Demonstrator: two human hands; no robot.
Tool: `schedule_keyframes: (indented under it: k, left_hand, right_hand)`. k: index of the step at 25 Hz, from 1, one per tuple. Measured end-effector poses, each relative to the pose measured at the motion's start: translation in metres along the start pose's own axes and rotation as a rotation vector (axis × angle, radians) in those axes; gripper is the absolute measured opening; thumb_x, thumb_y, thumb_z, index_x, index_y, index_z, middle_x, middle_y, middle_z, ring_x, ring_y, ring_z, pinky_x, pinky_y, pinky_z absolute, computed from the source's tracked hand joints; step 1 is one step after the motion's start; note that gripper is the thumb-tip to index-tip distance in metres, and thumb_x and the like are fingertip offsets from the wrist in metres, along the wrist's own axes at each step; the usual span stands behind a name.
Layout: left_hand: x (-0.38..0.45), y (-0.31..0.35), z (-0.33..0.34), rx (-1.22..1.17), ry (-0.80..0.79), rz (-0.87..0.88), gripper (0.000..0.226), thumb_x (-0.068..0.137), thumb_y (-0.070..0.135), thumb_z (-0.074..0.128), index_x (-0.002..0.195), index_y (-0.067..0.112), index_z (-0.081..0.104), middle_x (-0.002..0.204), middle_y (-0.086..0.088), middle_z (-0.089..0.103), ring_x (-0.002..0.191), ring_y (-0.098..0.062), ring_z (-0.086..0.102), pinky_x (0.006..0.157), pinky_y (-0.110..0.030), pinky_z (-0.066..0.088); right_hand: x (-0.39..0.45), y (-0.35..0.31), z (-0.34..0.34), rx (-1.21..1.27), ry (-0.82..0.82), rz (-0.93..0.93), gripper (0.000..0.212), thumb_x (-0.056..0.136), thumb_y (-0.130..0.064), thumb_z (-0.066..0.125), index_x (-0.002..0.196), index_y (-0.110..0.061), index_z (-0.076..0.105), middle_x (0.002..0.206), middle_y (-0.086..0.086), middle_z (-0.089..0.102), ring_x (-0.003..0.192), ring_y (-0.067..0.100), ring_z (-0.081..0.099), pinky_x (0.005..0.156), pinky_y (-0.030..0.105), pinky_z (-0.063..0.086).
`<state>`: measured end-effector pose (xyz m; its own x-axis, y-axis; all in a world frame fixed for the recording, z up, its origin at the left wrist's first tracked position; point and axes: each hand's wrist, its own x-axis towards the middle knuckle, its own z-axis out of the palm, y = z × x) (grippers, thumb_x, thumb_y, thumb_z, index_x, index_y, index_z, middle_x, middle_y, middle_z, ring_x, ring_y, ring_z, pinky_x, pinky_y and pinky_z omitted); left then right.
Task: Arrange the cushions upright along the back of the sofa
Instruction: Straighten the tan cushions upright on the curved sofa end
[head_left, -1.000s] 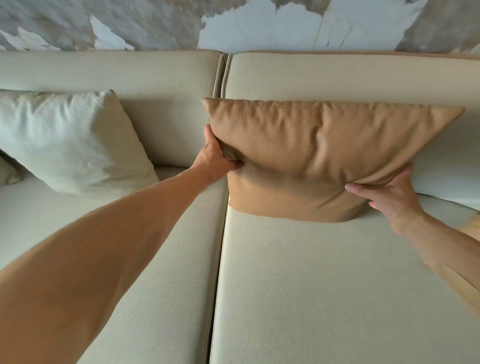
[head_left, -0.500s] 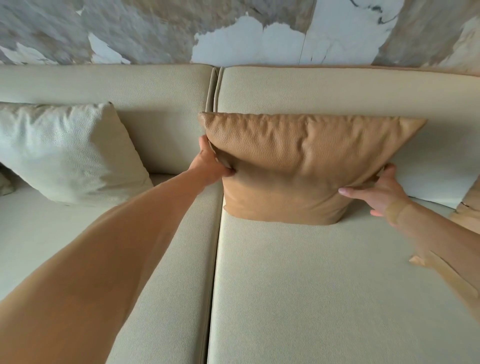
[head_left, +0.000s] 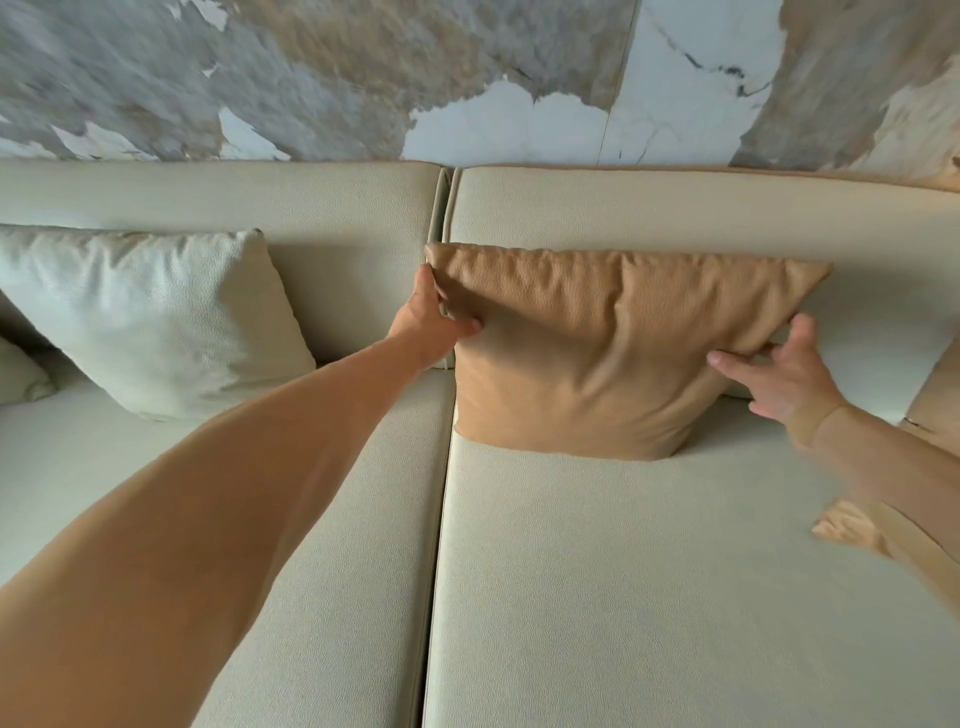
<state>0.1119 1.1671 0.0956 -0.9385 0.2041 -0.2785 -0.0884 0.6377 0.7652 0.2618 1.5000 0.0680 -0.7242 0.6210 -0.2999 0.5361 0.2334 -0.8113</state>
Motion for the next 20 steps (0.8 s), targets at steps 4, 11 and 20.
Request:
schedule_keyframes:
  k: [4,11,20]
  left_hand:
    - [-0.001,-0.005,-0.005,0.004,0.023,-0.004,0.061,0.081,0.022,0.074,0.126,0.012,0.035,0.122,-0.009,0.057,0.107,-0.033,0.062,0.097,-0.047,0.048]
    - [0.004,-0.015,-0.011,0.010,-0.001,-0.037,0.061,0.084,0.021,0.072,0.129,0.011,0.032,0.128,-0.014,0.056,0.111,-0.035,0.058,0.099,-0.049,0.046]
    - [0.009,-0.022,-0.010,-0.068,0.012,-0.057,0.085,0.082,0.022,0.074,0.149,0.028,0.023,0.142,-0.004,0.050,0.126,-0.028,0.052,0.096,-0.032,0.041]
  right_hand:
    - [-0.005,0.001,0.005,0.000,-0.019,-0.009,0.075,0.074,-0.036,0.081,0.128,-0.031,0.029,0.124,-0.002,0.054,0.119,0.026,0.053,0.102,0.058,0.043]
    - [-0.004,-0.005,0.019,0.000,-0.031,-0.005,0.077,0.076,-0.035,0.079,0.132,-0.032,0.026,0.136,0.004,0.052,0.124,0.028,0.051,0.103,0.057,0.043]
    - [-0.009,-0.011,0.013,-0.203,0.050,-0.040,0.087,0.079,-0.039,0.076,0.144,-0.021,0.022,0.137,0.006,0.056,0.124,0.034,0.052,0.095,0.034,0.035]
